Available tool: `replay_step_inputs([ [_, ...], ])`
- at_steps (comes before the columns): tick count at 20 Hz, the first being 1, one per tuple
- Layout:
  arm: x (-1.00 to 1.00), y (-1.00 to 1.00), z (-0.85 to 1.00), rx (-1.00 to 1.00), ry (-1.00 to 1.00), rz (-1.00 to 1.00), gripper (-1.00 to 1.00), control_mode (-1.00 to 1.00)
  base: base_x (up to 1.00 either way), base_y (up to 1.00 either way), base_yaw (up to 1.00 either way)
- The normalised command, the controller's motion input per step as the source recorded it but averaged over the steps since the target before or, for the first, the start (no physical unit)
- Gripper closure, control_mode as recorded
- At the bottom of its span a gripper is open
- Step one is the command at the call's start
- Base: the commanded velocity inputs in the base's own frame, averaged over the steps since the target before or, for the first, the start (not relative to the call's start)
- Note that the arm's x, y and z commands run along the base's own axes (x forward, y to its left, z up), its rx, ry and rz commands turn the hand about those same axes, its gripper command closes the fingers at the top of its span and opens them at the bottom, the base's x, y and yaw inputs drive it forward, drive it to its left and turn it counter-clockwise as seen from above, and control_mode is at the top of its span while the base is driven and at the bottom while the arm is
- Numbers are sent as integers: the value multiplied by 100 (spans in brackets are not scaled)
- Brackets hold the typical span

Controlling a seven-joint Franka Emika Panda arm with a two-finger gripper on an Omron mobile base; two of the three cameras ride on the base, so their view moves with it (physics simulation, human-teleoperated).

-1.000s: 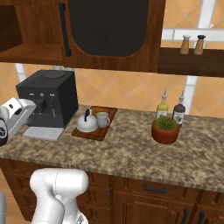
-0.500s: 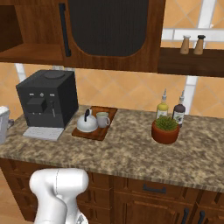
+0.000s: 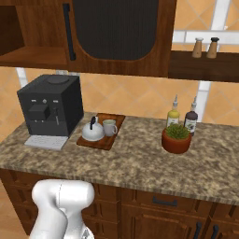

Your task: Pick the kettle from the counter and place it on the tray. Then pick the mug from the cabinet and place it on the tray. Then close the cabinet doors.

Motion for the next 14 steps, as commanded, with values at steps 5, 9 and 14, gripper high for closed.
replay_step_inputs([
  [5, -31, 97, 31, -20, -32, -9, 100, -100, 0, 0, 0],
  [9, -23, 41, 26, -8, -12, -7, 100, -100, 0, 0, 0],
  [14, -5, 2, 0, 0, -1, 0, 100, -100, 0, 0, 0],
])
